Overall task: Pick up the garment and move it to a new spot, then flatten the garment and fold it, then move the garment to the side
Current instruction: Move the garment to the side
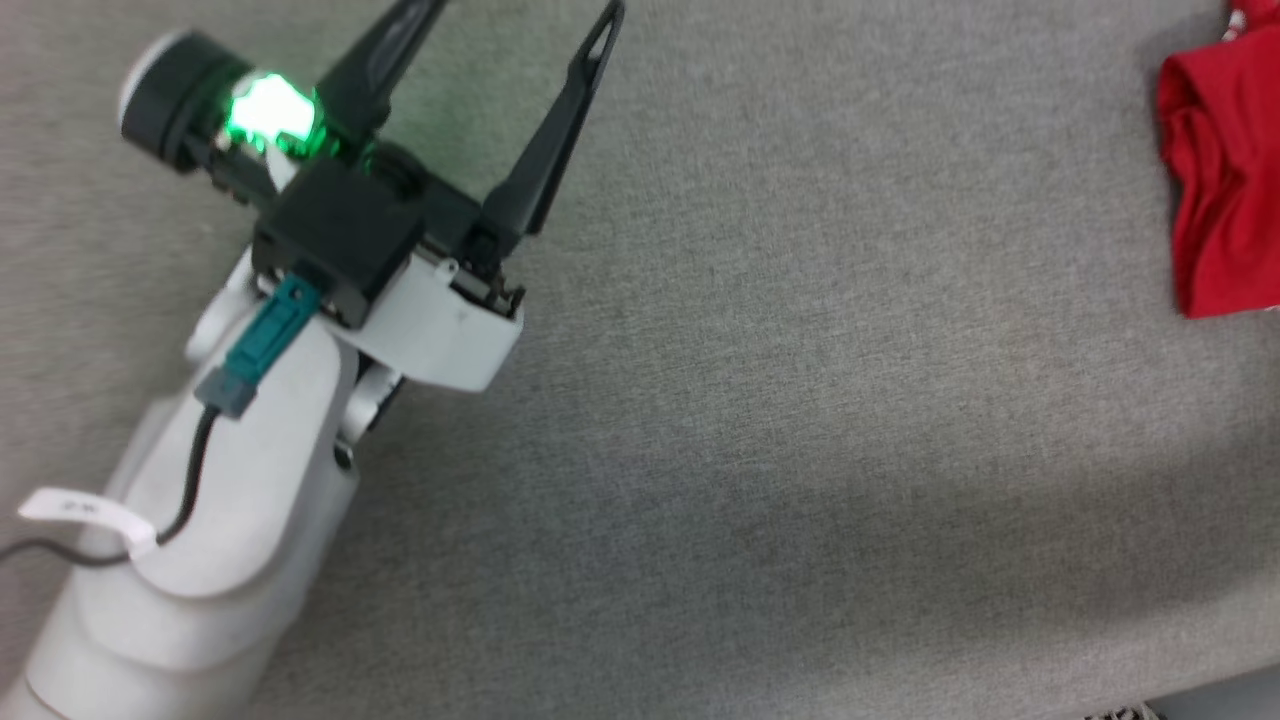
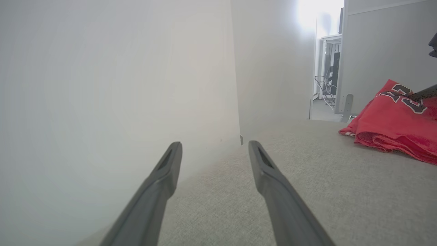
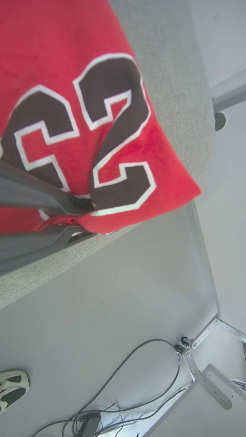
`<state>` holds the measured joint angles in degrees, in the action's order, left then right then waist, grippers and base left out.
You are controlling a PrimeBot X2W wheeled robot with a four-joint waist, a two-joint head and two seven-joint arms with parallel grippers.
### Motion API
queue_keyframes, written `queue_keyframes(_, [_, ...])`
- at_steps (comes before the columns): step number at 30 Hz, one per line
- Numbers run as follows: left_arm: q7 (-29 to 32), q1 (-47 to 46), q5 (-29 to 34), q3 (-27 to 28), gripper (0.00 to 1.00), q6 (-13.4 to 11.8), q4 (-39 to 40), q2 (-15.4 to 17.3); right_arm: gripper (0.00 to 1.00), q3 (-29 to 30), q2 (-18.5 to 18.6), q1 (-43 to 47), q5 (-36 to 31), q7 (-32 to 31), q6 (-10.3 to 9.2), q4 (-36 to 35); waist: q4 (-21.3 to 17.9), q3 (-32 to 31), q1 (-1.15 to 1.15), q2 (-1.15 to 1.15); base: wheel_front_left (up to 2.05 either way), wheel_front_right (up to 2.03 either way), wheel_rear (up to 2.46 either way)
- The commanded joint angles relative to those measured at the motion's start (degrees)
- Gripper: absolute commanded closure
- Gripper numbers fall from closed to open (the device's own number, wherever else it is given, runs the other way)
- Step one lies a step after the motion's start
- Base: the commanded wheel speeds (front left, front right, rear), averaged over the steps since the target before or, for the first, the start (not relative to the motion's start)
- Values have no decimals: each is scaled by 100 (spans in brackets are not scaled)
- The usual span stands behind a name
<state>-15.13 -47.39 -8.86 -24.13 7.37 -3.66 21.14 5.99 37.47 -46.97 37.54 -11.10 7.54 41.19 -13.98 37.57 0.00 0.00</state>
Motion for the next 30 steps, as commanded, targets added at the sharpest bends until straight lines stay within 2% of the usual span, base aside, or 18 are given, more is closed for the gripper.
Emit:
queue_keyframes(1, [4, -98, -3, -21, 0, 14, -28, 37, 100, -51, -2, -152, -67, 98, -11, 78, -227, 355, 0, 0, 0, 0, 0])
queue_keyframes(7, [4, -526, -48, -220, 0, 13, -139, 138, 100, -456, 67, -859, -313, 733, -11, 953, -231, 547, 0, 0, 0, 0, 0])
queue_keyframes(14, [4, -632, -64, -307, 0, 13, -203, 161, 100, -867, -21, -1348, -403, 1204, -11, 1800, -211, 556, 0, 0, 0, 0, 0])
queue_keyframes(15, [4, -619, -68, -304, 0, 13, -211, 164, 79, -920, -42, -1369, -375, 1269, -11, 1878, -210, 544, 0, 0, 0, 0, 0])
queue_keyframes(16, [4, -596, -73, -293, 0, 13, -213, 170, 53, -971, -59, -1385, -342, 1331, -11, 1948, -210, 531, 0, 0, 0, 0, 0])
queue_keyframes(17, [4, -562, -71, -276, 0, 13, -219, 173, 4, -1029, -69, -1390, -324, 1392, -11, 2008, -211, 505, 0, 0, 0, 0, 0])
queue_keyframes(18, [4, -527, -76, -260, 0, 13, -225, 168, 0, -1085, -56, -1380, -308, 1462, -11, 2047, -207, 471, 0, 0, 0, 0, 0])
queue_keyframes(23, [4, -228, -86, -70, 0, -10, -228, 90, 0, -1483, 13, -1182, -186, 1678, -11, 2073, -167, 187, 0, 0, 0, 0, 0])
queue_keyframes(30, [4, 652, -151, 338, 0, -62, -284, -154, 0, -2367, 23, -855, -97, 1915, -11, 1581, 58, -515, 0, 0, 0, 0, 0])
